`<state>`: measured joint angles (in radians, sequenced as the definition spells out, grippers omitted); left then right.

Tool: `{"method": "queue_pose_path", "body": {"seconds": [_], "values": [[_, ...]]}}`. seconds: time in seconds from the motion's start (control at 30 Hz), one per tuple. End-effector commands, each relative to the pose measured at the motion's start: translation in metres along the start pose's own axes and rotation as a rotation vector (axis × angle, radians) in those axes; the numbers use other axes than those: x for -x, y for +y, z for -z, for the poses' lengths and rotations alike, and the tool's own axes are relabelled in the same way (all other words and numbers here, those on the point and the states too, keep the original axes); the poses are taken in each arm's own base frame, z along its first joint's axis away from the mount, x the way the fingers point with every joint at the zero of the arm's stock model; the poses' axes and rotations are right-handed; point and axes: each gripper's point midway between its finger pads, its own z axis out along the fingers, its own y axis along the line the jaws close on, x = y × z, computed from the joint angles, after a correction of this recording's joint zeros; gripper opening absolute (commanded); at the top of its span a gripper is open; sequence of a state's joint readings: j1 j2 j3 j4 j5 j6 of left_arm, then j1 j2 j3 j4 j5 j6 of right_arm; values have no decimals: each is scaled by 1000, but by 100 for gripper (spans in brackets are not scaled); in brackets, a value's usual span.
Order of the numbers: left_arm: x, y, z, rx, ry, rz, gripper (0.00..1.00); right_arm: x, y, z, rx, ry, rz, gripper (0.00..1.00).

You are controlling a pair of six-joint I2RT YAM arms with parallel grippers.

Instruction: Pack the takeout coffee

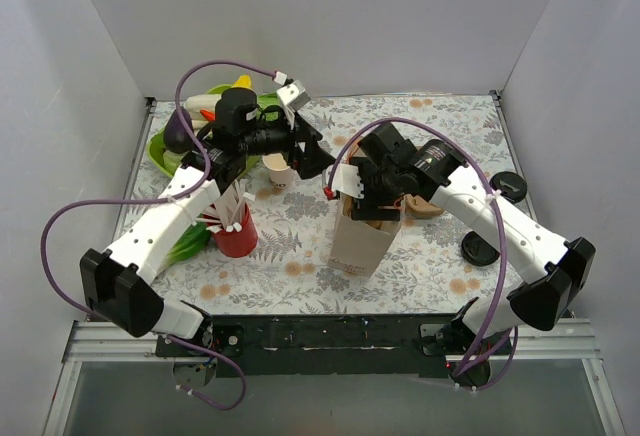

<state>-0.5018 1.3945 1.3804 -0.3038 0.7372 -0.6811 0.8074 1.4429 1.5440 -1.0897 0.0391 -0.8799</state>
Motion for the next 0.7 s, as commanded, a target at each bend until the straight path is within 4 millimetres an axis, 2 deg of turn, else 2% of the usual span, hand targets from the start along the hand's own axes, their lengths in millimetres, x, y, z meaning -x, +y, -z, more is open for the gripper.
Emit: {"method": "queue_pose_path", "body": {"seconds": [0.0, 0.17, 0.3, 0.43, 0.57, 0.67], "values": [[23, -20, -11, -124, -74, -19, 98, 7, -20, 1, -74, -16, 24, 82], [32, -3, -9, -31, -99, -7, 98, -3, -22, 6, -120, 13, 66, 82], [47, -8, 8, -1, -140, -34, 98, -9, -23, 5, -125, 39, 102, 82], [52, -14, 15, 4, -163, -41, 98, -16, -25, 0, -134, 82, 126, 82], [54, -21, 13, -45, -162, -36, 98, -16, -32, 1, -147, 102, 101, 82], [56, -16, 11, -21, -171, -27, 98, -12, -36, 7, -157, 102, 82, 82]]}}
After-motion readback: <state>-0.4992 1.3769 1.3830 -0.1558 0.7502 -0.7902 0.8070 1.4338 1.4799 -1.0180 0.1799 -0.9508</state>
